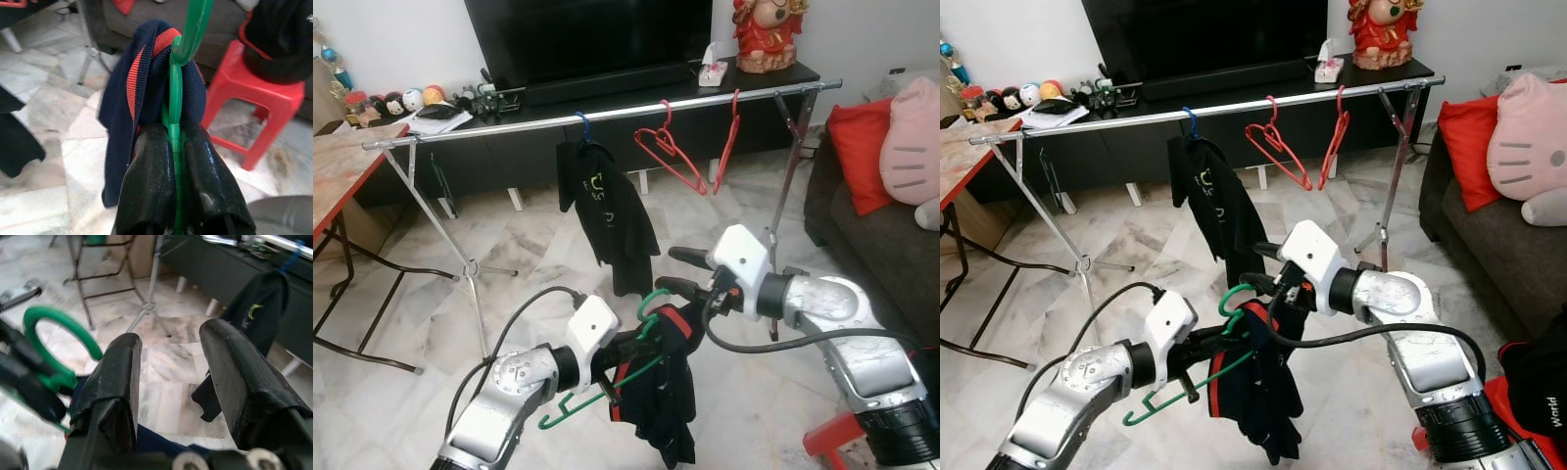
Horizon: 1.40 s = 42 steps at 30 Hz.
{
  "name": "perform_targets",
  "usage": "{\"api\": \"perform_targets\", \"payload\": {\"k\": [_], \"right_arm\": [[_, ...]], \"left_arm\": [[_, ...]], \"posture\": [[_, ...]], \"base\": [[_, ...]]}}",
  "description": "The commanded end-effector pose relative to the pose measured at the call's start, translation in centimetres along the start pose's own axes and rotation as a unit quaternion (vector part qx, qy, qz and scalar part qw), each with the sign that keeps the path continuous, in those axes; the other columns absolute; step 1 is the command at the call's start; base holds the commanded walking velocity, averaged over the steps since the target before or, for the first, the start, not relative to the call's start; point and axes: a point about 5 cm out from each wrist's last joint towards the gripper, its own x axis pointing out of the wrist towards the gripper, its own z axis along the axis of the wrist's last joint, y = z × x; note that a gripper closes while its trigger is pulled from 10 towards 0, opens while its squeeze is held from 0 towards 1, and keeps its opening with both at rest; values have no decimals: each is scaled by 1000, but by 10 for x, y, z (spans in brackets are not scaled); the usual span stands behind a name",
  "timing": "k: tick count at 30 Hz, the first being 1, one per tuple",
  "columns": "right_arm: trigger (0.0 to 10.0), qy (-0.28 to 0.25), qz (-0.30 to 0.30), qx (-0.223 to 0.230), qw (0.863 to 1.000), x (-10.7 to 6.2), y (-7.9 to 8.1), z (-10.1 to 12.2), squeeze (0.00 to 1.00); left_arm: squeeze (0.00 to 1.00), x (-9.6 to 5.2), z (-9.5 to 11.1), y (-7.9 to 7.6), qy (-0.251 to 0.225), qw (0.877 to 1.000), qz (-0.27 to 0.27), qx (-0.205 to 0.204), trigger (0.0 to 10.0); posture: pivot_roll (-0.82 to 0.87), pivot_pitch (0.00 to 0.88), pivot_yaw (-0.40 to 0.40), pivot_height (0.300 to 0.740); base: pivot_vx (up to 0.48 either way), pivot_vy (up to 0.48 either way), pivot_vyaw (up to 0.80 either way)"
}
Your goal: Hang hanger
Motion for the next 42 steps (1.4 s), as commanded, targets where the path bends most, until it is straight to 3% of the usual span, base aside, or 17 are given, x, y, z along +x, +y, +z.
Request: {"api": "perform_targets", "payload": {"k": [1, 3, 8, 15, 19, 25, 33, 42], "right_arm": [[10000, 4, 22, -17, 1000, -3, -3, 1, 0], [10000, 39, 66, -51, 996, -8, -1, -12, 0], [10000, 70, 109, -79, 988, -14, -8, -20, 0], [10000, 78, 157, -96, 980, -9, -5, -21, 0], [10000, 75, 164, -100, 979, -9, -7, -22, 0], [10000, 90, 262, -85, 957, -7, 4, -34, 0], [10000, 108, 294, -82, 946, -2, 7, -44, 0], [10000, 106, 305, -75, 943, 5, 13, -50, 0]], "left_arm": [[0, -3, 10, 1, -11, 1000, -15, 15, 10000], [0, -5, 8, 0, -3, 999, -33, 17, 10000], [0, -12, 7, -1, 13, 998, -61, 26, 10000], [0, -14, 9, -1, 14, 997, -74, 33, 10000], [0, -14, 9, 0, 15, 996, -76, 32, 10000], [0, -11, 18, -9, 7, 991, -119, 65, 10000], [0, -9, 20, -11, 5, 989, -127, 76, 10000], [0, -8, 22, -12, 1, 988, -130, 81, 10000]], "posture": [[-129, 0, 137, 740], [-128, 0, 138, 740], [-126, 0, 140, 740], [-120, 0, 138, 740], [-120, 0, 138, 740], [-111, 0, 137, 740], [-112, 0, 139, 740], [-110, 0, 138, 740]], "base": [[0, 0, 0], [0, 0, 0], [0, 0, 0], [0, 0, 0], [0, 0, 0], [0, 0, 0], [0, 0, 0], [0, 0, 0]]}}
